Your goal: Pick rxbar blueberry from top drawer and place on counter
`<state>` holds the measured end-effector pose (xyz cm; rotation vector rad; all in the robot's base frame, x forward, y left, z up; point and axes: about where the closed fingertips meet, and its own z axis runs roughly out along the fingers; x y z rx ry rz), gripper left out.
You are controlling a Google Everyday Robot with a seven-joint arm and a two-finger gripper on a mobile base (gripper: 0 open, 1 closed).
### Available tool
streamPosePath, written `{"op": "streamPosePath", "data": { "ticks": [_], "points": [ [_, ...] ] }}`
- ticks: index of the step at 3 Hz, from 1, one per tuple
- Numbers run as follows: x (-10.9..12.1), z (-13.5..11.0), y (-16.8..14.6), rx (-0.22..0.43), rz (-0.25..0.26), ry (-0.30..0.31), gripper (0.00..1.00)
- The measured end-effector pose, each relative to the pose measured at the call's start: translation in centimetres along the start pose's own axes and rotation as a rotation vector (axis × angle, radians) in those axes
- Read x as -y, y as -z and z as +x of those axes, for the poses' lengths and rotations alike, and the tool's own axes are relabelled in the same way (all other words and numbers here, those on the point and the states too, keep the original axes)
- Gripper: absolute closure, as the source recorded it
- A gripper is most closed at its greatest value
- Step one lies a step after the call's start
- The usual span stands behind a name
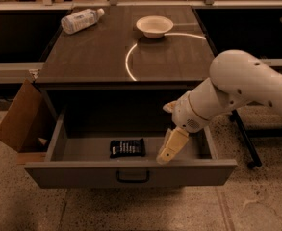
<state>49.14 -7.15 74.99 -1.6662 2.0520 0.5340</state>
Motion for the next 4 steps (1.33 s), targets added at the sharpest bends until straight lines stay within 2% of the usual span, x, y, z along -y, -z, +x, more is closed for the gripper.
{"op": "streamPosePath", "data": {
  "ticks": [2, 3, 4],
  "points": [
    [3.9, -1.7, -3.5, 0.112, 0.055, 0.03, 0.0],
    [6.5, -3.5, -8.1, 0.178, 0.03, 0.082, 0.0],
    [6.6, -3.4, -8.4, 0.18, 0.026, 0.08, 0.0]
  ]
}}
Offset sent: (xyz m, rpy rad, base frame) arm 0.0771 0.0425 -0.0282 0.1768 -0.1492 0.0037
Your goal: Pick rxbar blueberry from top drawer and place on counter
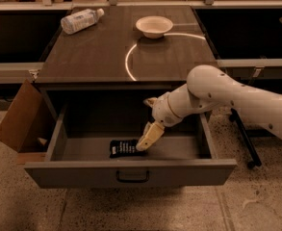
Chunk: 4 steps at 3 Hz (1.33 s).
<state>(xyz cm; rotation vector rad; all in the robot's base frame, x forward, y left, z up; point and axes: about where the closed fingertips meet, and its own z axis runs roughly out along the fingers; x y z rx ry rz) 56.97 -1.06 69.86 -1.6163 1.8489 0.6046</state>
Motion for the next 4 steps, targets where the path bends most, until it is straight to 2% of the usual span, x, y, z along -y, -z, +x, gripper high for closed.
{"op": "streamPosePath", "data": {
  "ticks": [1, 2, 3, 4],
  "points": [
    [-0.1, 0.1, -1.1, -0.014, 0.001, 0.013, 0.0],
    [0.8, 0.7, -3.9, -0.028, 0.011, 0.054, 0.0],
    [1.2, 0.8, -5.4, -0.029, 0.015, 0.076, 0.0],
    [0.7, 0.7, -7.3, -0.063, 0.004, 0.104, 0.0]
  ]
}}
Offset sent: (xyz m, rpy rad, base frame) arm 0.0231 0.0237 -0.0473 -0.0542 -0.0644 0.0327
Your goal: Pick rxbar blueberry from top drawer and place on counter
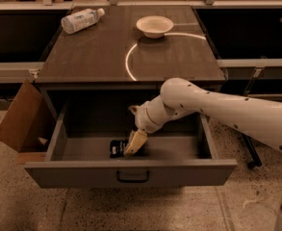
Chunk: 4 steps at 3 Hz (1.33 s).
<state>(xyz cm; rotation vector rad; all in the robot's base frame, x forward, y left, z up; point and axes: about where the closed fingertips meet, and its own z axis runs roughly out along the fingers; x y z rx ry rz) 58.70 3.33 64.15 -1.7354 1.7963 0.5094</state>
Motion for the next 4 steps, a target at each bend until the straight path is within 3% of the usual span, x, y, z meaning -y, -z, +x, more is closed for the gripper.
{"op": "streamPosePath", "data": {
  "ticks": [2, 3, 4],
  "points": [
    [-1.3, 1.1, -3.7, -0.102, -0.034, 0.016, 0.02],
    [-1.6, 1.8, -4.4, -0.122, -0.042, 0.016, 0.25],
    [-1.5, 2.3, -4.0, -0.111, -0.035, 0.007, 0.56]
  ]
}}
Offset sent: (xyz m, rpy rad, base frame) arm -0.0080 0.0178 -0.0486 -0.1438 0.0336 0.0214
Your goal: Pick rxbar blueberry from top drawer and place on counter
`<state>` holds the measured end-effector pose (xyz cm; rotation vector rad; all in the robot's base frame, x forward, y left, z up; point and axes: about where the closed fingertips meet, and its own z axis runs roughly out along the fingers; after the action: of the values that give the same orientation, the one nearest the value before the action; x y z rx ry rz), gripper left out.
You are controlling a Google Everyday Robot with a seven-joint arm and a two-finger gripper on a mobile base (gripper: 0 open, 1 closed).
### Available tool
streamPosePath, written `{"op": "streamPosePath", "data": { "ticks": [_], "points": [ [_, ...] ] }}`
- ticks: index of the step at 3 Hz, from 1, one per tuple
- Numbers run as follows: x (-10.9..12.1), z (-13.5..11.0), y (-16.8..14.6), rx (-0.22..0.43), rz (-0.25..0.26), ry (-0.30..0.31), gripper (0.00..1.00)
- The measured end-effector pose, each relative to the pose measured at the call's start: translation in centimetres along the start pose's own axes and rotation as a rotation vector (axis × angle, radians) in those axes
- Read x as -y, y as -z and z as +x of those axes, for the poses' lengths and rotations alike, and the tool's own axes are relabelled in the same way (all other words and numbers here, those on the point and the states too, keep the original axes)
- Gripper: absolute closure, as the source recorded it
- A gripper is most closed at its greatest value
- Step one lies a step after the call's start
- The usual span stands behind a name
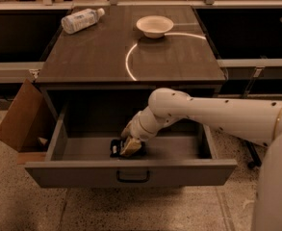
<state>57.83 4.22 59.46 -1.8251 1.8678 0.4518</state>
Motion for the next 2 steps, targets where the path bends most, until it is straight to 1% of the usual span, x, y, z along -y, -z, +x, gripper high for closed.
{"op": "streamPosePath", "data": {
  "ticks": [1, 2],
  "points": [
    [0.4, 0.1, 1.2, 0.031, 0.013, 0.001, 0.79],
    [0.9, 0.0, 3.1, 0.086, 0.033, 0.003, 1.0]
  ]
}}
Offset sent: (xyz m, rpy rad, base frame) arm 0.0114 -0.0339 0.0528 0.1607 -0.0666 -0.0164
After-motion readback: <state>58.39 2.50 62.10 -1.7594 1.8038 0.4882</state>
